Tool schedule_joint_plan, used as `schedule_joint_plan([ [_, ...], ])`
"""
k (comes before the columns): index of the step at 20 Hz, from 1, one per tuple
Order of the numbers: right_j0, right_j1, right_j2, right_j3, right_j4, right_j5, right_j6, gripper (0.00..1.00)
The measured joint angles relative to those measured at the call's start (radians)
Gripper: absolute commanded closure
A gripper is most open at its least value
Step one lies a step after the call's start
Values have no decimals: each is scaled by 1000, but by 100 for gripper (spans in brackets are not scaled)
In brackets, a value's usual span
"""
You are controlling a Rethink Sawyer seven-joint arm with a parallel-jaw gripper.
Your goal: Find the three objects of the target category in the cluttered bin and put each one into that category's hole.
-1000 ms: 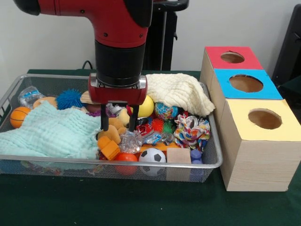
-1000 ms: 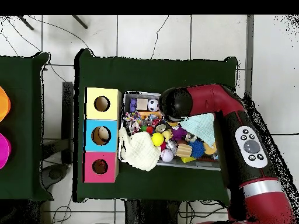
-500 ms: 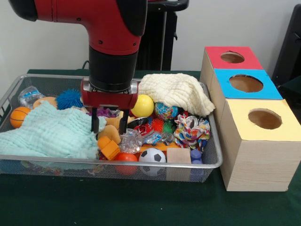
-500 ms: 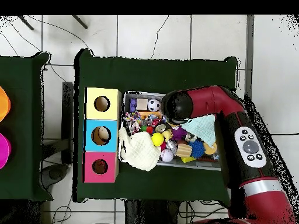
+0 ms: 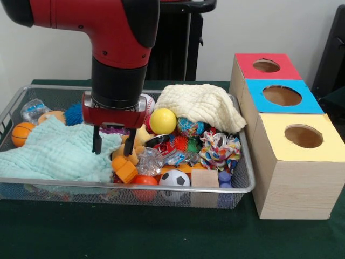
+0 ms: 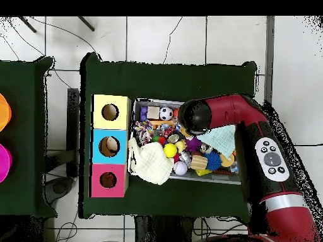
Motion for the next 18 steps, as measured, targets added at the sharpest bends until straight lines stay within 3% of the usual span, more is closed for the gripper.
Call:
schedule_joint_plan([
  [18, -10, 60, -6, -3, 10, 0, 0, 0],
])
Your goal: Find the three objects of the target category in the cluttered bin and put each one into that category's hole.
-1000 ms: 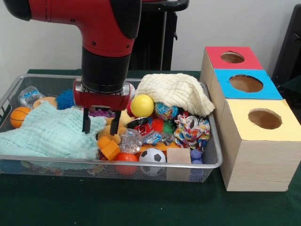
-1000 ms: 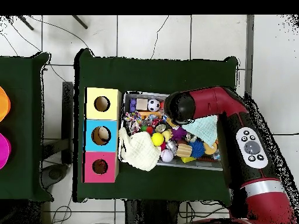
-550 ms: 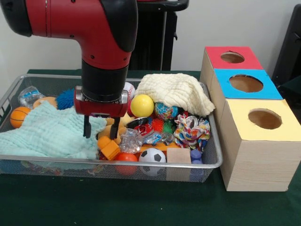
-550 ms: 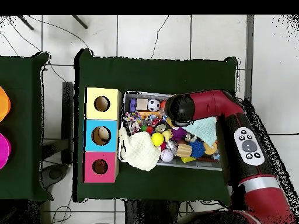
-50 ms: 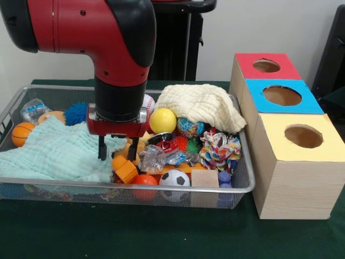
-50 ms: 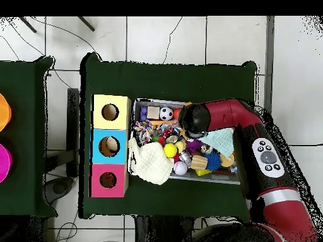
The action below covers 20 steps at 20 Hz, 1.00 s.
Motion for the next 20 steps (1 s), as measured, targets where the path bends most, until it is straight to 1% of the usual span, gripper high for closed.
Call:
schedule_joint_plan([
  [6, -3, 0, 0, 1, 13, 8, 0, 0],
  [16, -23, -8, 0, 15, 81, 70, 0, 0],
  [20, -30, -19, 0, 42, 112, 90, 0, 0],
])
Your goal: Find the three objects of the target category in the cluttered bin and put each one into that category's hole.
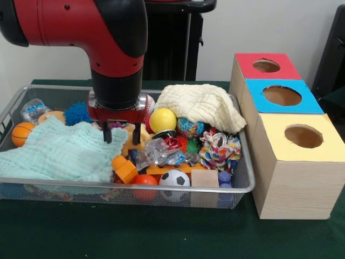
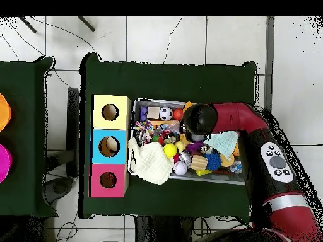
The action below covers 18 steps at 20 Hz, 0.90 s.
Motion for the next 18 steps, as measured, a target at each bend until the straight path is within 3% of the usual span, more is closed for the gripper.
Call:
schedule_joint_plan([
  [18, 0, -2, 0, 77, 39, 11, 0, 0],
])
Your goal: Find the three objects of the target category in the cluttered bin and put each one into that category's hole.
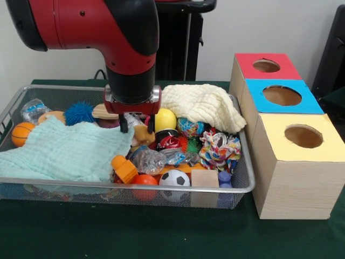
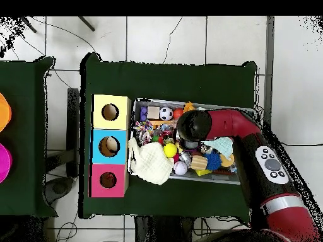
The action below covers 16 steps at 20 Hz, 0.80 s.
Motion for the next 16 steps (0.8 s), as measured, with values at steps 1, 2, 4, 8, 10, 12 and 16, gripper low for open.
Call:
schedule_joint_plan([
  [1, 0, 0, 0, 4, 0, 0, 0, 0],
  [2, 0, 0, 0, 7, 0, 0, 0, 0],
  [4, 0, 0, 0, 12, 0, 0, 0, 0],
  [8, 0, 0, 0, 13, 0, 0, 0, 0],
  [10, 0, 0, 0, 13, 0, 0, 0, 0],
  [12, 0, 0, 0, 13, 0, 0, 0, 0],
  [16, 0, 0, 0, 13, 2, 0, 0, 0],
])
